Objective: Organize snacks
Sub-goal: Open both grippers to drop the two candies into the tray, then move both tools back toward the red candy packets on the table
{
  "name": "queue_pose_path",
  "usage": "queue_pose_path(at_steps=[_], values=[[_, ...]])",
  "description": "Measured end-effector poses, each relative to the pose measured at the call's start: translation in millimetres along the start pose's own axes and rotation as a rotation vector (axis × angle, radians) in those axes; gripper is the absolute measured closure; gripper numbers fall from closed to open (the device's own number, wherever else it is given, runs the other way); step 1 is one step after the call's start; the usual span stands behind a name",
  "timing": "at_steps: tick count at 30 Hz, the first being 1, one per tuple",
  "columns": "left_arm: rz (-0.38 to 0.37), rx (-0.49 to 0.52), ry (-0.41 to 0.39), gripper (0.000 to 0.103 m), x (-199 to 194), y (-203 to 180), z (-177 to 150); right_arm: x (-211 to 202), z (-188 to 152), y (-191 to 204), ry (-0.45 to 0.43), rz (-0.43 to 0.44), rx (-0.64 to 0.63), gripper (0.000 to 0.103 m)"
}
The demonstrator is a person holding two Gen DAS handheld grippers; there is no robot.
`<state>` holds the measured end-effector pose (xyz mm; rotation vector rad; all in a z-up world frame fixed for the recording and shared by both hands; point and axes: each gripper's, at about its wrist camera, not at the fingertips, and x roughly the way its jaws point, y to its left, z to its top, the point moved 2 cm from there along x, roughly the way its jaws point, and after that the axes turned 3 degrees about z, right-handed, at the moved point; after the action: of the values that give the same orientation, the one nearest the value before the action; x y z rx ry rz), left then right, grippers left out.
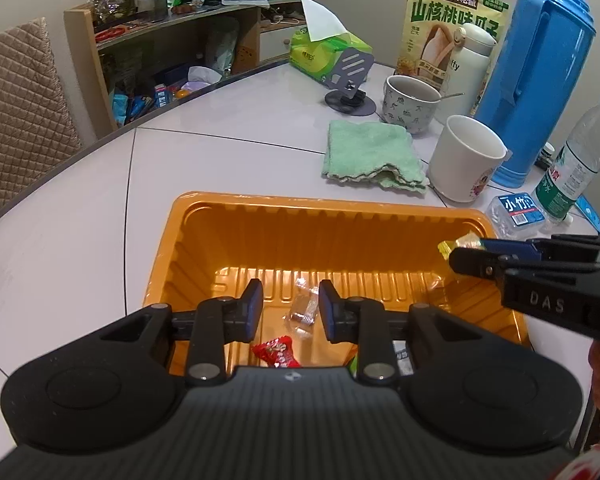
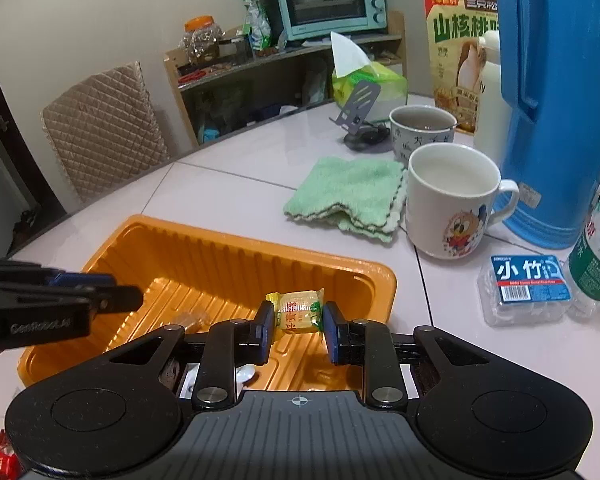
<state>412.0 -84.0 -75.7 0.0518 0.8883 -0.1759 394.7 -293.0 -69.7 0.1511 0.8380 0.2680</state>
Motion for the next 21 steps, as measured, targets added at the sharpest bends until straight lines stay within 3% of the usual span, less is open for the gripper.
queue_pose_path(at_steps=[1, 3, 4, 14, 21], values=[[-0.001, -0.005, -0.001, 0.072, -2, 1, -1, 0, 1, 0, 0.000, 0.000, 0.002, 0.070], [-0.001, -0.010, -0.006, 0.071, -6, 2, -2, -1, 2, 1, -0.013, 0.004, 0.009, 0.045], [0.000, -0.013, -0.009, 0.071, -8, 2, -3, -4, 2, 1, -0.030, 0.006, 0.012, 0.043], [0.002, -0.057, -0.018, 0.058, -34, 5, -14, -24, -11, 8, -0.011, 0.052, 0.030, 0.041], [0.013, -0.062, -0.035, 0.055, -59, 3, -24, -44, -24, 15, 0.003, 0.069, 0.044, 0.036]])
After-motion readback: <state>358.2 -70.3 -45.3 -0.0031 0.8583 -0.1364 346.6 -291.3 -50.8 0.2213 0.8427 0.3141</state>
